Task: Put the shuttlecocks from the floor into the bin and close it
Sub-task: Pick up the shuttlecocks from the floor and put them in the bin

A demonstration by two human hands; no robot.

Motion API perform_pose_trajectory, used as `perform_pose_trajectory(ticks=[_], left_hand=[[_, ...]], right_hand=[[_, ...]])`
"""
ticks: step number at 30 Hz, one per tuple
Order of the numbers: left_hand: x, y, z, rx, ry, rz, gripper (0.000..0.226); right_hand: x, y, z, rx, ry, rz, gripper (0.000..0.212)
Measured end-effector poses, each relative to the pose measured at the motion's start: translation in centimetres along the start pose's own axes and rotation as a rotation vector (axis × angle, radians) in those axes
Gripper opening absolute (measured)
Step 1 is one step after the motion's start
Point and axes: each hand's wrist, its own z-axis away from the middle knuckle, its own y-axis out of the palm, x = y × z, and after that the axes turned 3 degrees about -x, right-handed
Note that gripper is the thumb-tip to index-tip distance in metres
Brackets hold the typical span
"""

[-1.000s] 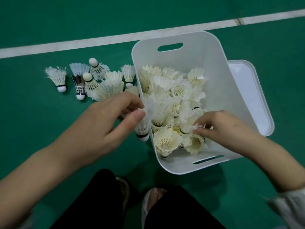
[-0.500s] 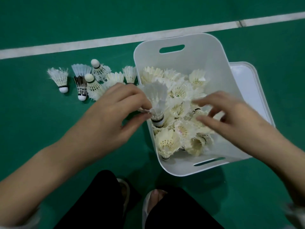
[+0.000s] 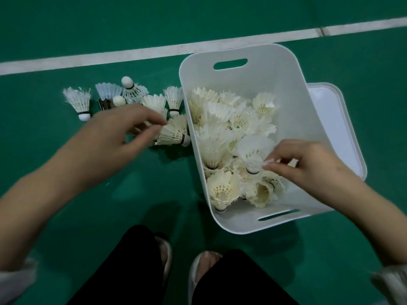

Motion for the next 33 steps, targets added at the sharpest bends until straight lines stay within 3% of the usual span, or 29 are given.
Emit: perform_pose_trajectory(ticks=[4,8,10,13,17,22,26,30,33], left_hand=[[2.9,0.8,0.7,0.091,-0.085,-0.129,0.013],[4.0,2.1,1.5,0.278,-0.055,-0.246,0.047],[4.3,2.7,1.7,0.312,-0.047,-0.241,0.05],[4.4,3.7,1.9,0.315,-0.029,-0.24,0.045],[4.6,4.3,1.9,0.333,-0.047,-0.215,0.02],[6.3,4.8,1.4,0.243,-0.068,-0.194,0.015],[8.8,4.8,0.3,0.074,-0.132,-0.106,0.016],[10.6,4.3,-2.4,-0.125,-0.187,-0.089,0.032],[11.5,4.7,-4.5,-0.13,-0.164,-0.143,0.034]], right_hand=[[-1.3,3.0,-0.5,0.094,0.019,0.161,0.011],[-1.6,4.8,-0.9,0.13,0.029,0.257,0.017],[-1.3,4.5,-0.9,0.14,0.049,0.271,0.018],[-0.7,3.4,-0.2,0.183,0.072,0.269,0.022],[1.2,0.9,0.7,0.166,0.043,0.334,0.028],[7.2,-1.7,-0.2,0.166,-0.191,0.35,0.022],[12.7,2.0,-4.5,0.188,-0.417,0.303,0.023],[14.9,9.8,-10.6,0.199,-0.446,0.49,0.026],[14.5,13.2,-13.3,0.297,-0.358,0.582,0.033]])
